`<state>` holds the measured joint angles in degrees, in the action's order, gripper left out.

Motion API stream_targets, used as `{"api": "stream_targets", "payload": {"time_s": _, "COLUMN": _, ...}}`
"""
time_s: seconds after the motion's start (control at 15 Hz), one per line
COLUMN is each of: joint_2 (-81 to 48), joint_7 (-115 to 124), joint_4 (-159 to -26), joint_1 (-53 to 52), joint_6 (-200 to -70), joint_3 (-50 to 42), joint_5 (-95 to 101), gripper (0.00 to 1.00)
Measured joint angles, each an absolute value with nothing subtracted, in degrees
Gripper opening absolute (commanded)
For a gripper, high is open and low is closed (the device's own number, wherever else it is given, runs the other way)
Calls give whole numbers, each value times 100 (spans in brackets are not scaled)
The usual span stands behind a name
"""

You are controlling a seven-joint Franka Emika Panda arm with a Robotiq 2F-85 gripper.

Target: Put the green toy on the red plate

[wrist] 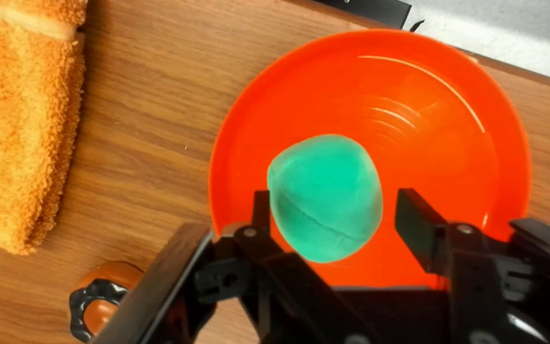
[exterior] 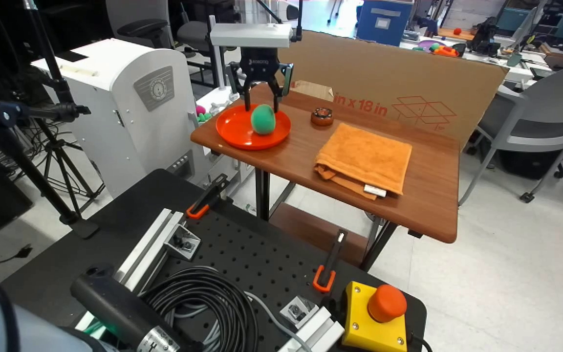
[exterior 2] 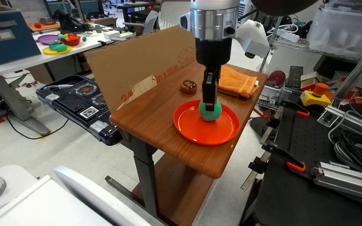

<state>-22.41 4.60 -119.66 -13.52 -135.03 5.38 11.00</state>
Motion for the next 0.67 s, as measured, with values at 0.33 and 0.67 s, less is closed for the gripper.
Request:
{"api": "stream_targets", "payload": {"time_s": 0.33, "joint_2": -2154, "joint_7": 340, "joint_4": -12062, "joint_1": -1261, "joint_6": -13298, "joint_3": 571, "joint_5": 847, "gripper": 100}}
{"api": "stream_targets", "payload": {"time_s": 0.67, "joint_2": -1409, "joint_7": -252, "joint_4": -12555, "joint_1": -777, "joint_6": -12872, "joint_3": 648, "joint_5": 194, "gripper": 100}}
